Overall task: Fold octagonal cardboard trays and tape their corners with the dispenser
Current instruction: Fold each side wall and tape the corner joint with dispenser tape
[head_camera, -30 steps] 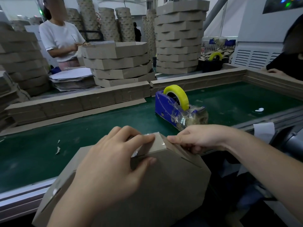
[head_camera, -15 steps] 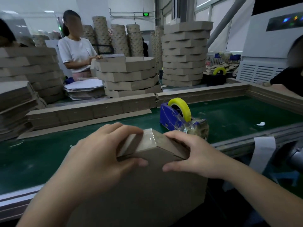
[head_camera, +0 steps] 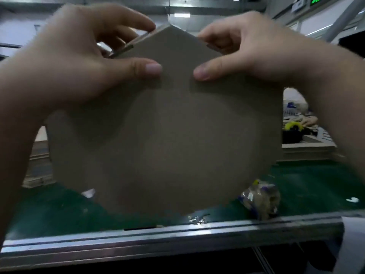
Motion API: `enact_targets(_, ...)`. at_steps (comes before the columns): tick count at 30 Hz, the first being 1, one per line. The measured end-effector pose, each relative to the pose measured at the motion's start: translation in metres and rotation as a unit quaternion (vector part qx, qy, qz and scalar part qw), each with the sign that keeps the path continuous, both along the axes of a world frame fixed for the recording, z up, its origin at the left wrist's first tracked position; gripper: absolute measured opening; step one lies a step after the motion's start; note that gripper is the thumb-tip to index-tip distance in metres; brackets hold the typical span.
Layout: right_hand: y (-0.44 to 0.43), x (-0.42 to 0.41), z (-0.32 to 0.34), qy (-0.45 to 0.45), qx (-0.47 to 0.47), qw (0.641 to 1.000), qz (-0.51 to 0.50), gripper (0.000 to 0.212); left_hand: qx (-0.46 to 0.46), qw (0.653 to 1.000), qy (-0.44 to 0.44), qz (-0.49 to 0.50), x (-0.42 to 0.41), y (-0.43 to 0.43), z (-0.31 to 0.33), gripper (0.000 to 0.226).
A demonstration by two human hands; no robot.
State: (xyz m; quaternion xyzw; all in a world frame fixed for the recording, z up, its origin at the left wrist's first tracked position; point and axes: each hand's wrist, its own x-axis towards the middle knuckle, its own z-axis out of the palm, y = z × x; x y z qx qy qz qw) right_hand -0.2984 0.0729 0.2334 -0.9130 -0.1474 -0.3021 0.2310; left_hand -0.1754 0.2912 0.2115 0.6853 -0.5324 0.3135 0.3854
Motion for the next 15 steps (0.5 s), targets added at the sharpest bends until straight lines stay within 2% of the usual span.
enact_targets(5,0.003,0.037,0.029,-0.072,-0.134,0.987,-0.059,0.064,-0.052,0.994,-0.089,0.044,0.043,-0.006,0.009,0.071)
enact_targets(7,-0.006,0.06,0.033,-0.11,-0.187,0.972,-0.086,0.072,-0.044,0.987,-0.135,0.078,0.063,-0.014,0.009,0.076)
enact_targets(10,-0.025,0.099,0.033,-0.201,-0.272,0.931,-0.136,0.078,-0.035,0.971,-0.187,0.145,0.094,-0.033,0.007,0.079)
enact_targets(15,-0.068,0.184,0.013,-0.312,-0.351,0.864,-0.181,0.065,-0.038,0.941,-0.254,0.222,0.169,-0.077,-0.01,0.069)
